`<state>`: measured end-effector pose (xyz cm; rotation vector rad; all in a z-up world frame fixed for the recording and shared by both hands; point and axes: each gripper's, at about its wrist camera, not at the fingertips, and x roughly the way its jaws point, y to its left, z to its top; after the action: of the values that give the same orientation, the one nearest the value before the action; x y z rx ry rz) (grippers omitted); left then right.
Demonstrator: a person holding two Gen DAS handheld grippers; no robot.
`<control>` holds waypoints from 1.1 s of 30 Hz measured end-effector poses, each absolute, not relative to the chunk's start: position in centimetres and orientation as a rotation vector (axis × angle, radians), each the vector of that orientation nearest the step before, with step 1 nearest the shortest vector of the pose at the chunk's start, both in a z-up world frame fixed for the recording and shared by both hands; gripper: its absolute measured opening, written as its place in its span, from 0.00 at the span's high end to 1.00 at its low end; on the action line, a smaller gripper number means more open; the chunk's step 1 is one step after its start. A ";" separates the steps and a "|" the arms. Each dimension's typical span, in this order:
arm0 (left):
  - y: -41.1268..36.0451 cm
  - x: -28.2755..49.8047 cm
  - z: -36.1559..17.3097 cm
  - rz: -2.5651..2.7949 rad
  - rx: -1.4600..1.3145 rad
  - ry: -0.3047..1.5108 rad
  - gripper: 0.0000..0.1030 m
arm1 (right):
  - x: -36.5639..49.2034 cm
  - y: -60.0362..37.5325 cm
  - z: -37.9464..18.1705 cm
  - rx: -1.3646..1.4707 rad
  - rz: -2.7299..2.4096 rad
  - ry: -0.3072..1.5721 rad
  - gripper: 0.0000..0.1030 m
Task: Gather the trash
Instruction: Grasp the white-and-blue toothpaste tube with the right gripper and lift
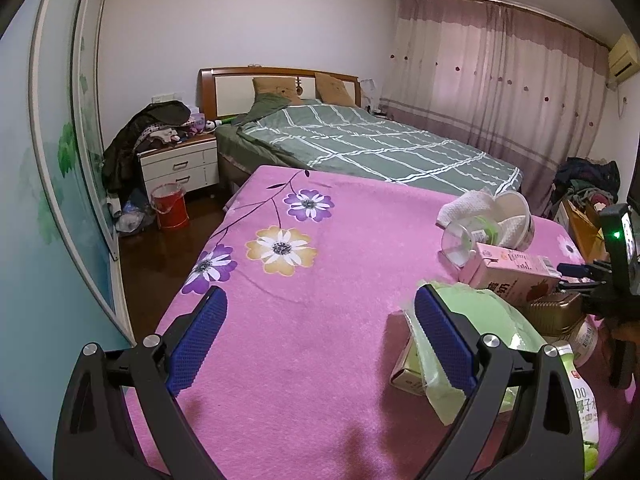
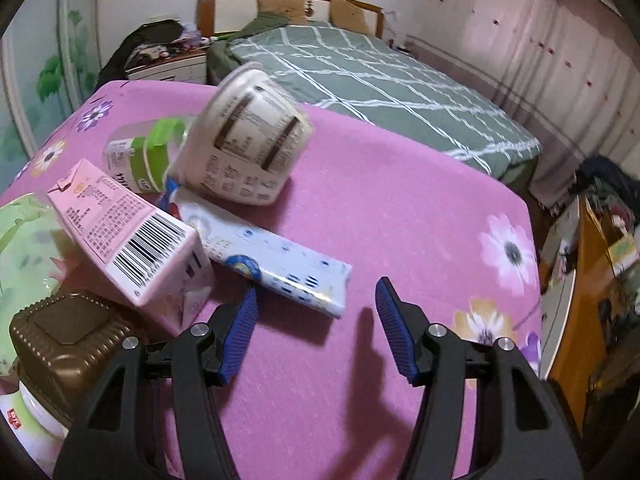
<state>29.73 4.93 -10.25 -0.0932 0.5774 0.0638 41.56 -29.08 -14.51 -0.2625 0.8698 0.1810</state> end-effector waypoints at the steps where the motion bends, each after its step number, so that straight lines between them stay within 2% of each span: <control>1: 5.0 29.7 -10.2 0.063 -0.093 0.577 0.09 | 41.5 -28.9 -14.5 -0.265 0.200 0.868 0.45; 3: 4.9 29.7 -10.2 0.061 -0.094 0.577 0.09 | 41.4 -28.8 -14.5 -0.277 0.221 0.867 0.54; 7: 4.9 29.8 -10.2 0.061 -0.096 0.576 0.09 | 41.2 -28.5 -14.6 -0.289 0.236 0.874 0.88; 11: 4.8 29.8 -10.2 0.059 -0.098 0.575 0.09 | 40.1 -28.7 -14.6 -0.305 0.224 0.883 1.00; 23: 4.7 29.6 -10.1 0.057 -0.093 0.571 0.09 | 35.2 -30.7 -12.6 -0.284 0.260 0.864 0.98; 24: 4.7 29.6 -10.1 0.057 -0.093 0.571 0.09 | 35.5 -30.7 -12.7 -0.286 0.263 0.869 0.96; 25: 4.7 29.6 -10.1 0.057 -0.095 0.569 0.09 | 35.9 -30.5 -12.8 -0.285 0.269 0.873 0.88; 26: 4.8 29.6 -10.0 0.057 -0.097 0.568 0.09 | 36.3 -30.3 -12.8 -0.289 0.265 0.867 0.75; 28: 4.9 29.7 -10.0 0.059 -0.103 0.571 0.09 | 37.0 -29.7 -12.7 -0.307 0.259 0.841 0.57; 29: 4.9 29.8 -10.1 0.059 -0.106 0.575 0.09 | 37.4 -29.3 -12.7 -0.324 0.260 0.826 0.55; 33: 4.9 29.9 -10.2 0.051 -0.109 0.584 0.09 | 39.4 -27.6 -13.2 -0.420 0.265 0.826 0.55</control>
<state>29.95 4.94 -10.23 -0.1090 0.5836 0.0509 39.39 -27.63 -13.21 -0.4198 0.8265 0.2653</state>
